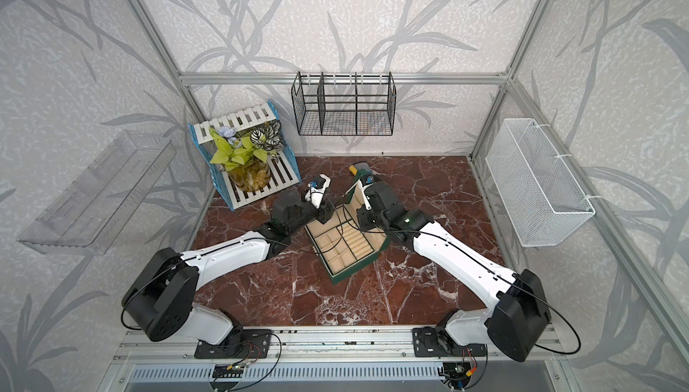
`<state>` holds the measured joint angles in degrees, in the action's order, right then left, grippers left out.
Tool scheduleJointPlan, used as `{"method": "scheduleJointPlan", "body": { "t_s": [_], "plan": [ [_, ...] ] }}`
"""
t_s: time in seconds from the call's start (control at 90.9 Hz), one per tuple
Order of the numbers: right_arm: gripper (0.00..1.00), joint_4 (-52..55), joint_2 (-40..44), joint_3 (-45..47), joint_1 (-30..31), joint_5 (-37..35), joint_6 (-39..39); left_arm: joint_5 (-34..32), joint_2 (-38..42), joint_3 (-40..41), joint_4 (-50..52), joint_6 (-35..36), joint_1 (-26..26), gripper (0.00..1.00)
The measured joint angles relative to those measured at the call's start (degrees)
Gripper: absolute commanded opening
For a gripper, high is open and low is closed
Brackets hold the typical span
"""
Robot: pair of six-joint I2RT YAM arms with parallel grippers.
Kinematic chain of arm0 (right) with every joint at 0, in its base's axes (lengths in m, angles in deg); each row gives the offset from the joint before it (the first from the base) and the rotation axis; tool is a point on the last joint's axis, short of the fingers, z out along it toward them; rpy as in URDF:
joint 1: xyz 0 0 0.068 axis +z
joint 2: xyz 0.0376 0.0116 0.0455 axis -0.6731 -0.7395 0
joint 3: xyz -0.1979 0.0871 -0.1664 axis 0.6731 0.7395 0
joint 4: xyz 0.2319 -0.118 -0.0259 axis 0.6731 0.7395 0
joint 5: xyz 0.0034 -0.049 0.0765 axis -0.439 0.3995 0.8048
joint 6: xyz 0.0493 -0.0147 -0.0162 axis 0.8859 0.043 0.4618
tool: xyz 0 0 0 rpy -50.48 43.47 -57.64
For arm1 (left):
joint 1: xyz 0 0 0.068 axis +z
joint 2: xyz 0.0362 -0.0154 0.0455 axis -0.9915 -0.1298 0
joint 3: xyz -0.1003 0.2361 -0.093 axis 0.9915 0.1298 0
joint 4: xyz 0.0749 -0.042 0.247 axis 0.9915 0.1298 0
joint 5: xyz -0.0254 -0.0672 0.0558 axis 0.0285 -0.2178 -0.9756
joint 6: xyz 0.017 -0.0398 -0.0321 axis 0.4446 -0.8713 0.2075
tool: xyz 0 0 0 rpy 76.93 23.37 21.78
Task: Put jewelry chain into jewelry box
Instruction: Hang the necklace on the jewelry box clasp.
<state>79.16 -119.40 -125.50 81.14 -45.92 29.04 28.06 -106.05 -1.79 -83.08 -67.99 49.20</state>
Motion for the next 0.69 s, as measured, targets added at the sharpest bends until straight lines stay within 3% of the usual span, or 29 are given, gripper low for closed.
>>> {"method": "scheduleJointPlan", "body": {
  "t_s": [0.352, 0.693],
  "plan": [
    [0.0, 4.87, -13.31, -14.36, -2.16, -4.2, -3.72, 3.48, -0.76, 0.42, -1.03, -0.96, 1.22, 0.55],
    [0.0, 9.84, -16.48, -18.75, -4.13, -8.81, -5.81, 6.86, -3.63, 0.37, -1.79, -1.01, 1.22, 0.56]
  ]
}}
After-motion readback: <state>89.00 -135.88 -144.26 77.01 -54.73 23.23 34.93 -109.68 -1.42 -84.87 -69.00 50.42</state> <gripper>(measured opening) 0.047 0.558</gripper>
